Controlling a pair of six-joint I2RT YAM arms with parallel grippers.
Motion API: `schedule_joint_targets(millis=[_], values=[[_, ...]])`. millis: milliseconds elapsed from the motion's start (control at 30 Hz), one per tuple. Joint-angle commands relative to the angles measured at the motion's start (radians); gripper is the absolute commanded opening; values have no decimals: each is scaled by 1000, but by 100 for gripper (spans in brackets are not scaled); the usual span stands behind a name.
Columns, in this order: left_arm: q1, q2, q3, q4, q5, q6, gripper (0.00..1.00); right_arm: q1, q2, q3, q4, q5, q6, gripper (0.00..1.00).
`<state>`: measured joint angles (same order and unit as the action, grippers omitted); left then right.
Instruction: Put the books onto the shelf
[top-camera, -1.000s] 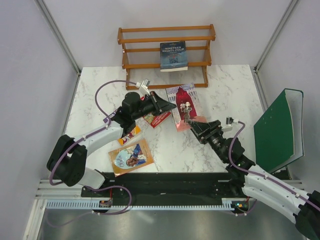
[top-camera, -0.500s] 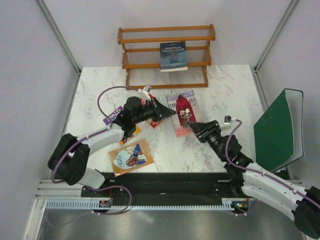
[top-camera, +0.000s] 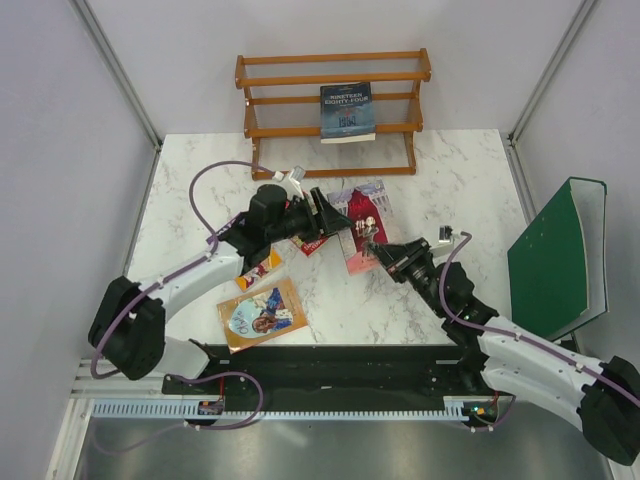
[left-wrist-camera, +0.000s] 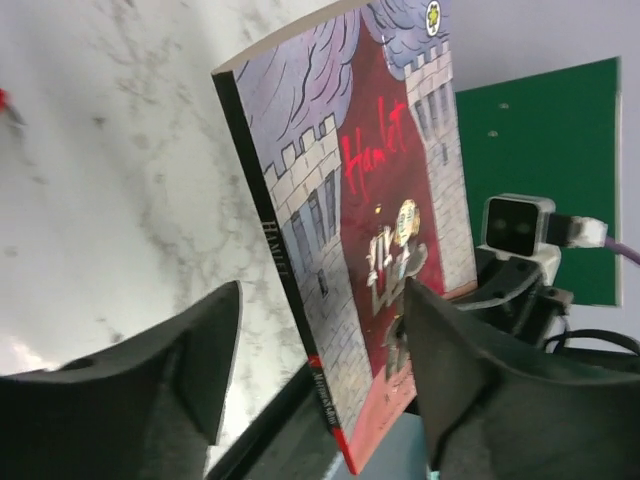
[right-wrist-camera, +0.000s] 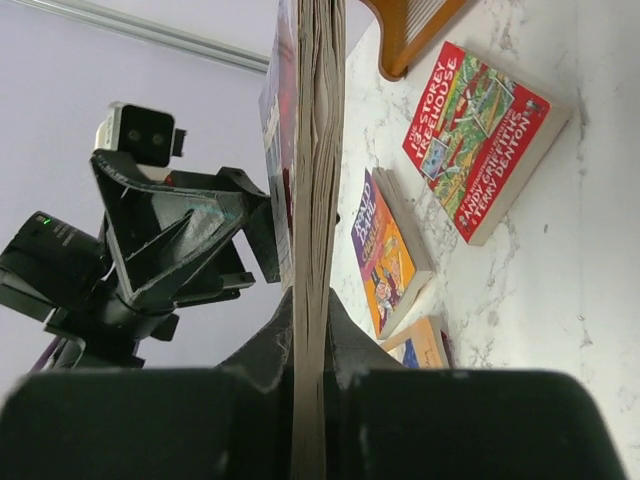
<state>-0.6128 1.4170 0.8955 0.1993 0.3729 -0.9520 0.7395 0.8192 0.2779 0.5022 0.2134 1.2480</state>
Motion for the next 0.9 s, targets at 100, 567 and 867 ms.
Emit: schedule_joint_targets(millis=[100,567,867], values=[[96,-202,13,-346,-245,188,100,-41,126,147,142,-54,-39,0],[127,-566,-286,-434,-215,151,100,-229,609,608,199,-262,-73,0],[127,-642,-334,-448,-198,145,100,-267,932,983,121,-345,-62,0]])
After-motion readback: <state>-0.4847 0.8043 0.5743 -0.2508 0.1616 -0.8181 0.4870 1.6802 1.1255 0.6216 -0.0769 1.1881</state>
